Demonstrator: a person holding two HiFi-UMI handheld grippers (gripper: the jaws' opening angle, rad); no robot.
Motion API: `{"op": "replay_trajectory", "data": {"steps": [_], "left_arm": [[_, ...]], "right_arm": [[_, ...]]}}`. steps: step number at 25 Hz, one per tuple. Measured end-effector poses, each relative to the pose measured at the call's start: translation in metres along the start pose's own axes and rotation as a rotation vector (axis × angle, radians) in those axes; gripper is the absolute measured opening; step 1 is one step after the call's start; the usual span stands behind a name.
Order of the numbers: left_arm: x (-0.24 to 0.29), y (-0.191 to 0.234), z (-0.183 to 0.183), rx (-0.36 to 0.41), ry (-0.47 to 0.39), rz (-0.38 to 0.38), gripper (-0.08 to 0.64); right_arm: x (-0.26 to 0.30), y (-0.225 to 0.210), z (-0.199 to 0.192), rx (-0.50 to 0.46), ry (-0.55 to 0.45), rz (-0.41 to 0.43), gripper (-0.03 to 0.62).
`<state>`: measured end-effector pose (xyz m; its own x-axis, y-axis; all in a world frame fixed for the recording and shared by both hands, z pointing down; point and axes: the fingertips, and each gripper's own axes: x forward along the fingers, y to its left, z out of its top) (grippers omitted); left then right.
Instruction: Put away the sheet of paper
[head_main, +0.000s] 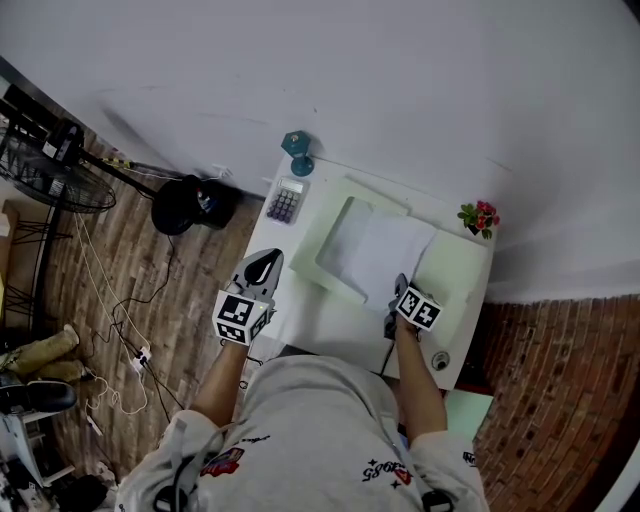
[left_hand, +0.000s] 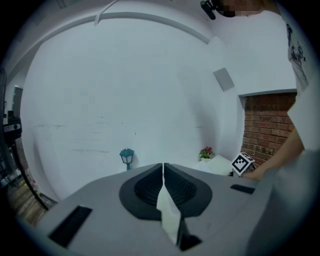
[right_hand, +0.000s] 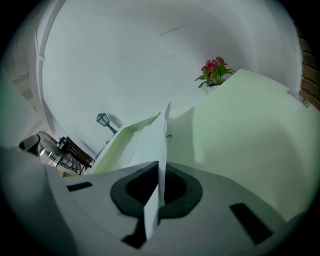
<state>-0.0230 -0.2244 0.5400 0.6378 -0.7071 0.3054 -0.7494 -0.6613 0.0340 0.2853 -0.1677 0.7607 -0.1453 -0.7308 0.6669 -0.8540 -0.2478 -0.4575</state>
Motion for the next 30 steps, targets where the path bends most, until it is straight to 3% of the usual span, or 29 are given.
{"op": "replay_trajectory", "data": {"steps": [4,7,10,11,13,16,19,23,30], "left_arm": [[-0.003,0.001,-0.001,-0.003,-0.002,0.004,0.028],[-0.005,0.001,-0.003,-0.007,-0.003,0.007,0.028],[-0.006,0.004,-0.003,-0.01,-0.001,0.013,0.028],[-0.006,0.004,-0.003,-0.01,0.0,0.014,0.028],[-0.006,0.005,-0.005,-0.013,0.003,0.014,0.028],[-0.006,0.007,-0.007,-0.018,0.003,0.016,0.028],[-0.003,0.009,-0.009,-0.021,0.005,0.019,0.028],[0.001,0.011,-0.009,-0.025,0.005,0.018,0.028],[0.005,0.017,-0.011,-0.032,0.01,0.025,0.028]], "right_arm": [[0.008,0.006,0.003,0.056,-0.001,0.029,0.006],[0.017,0.024,0.0,0.079,0.053,0.115,0.019],[0.021,0.04,-0.001,0.016,0.102,0.18,0.141],[0.021,0.04,0.001,0.008,0.103,0.184,0.152],[0.021,0.033,0.008,0.033,0.079,0.169,0.15],[0.02,0.015,0.022,0.144,0.014,0.132,0.14],[0.019,0.006,0.026,0.233,-0.014,0.117,0.0],[0.028,0.013,0.015,0.256,0.044,0.136,0.003],[0.046,0.037,0.019,0.238,0.042,0.161,0.003]]}}
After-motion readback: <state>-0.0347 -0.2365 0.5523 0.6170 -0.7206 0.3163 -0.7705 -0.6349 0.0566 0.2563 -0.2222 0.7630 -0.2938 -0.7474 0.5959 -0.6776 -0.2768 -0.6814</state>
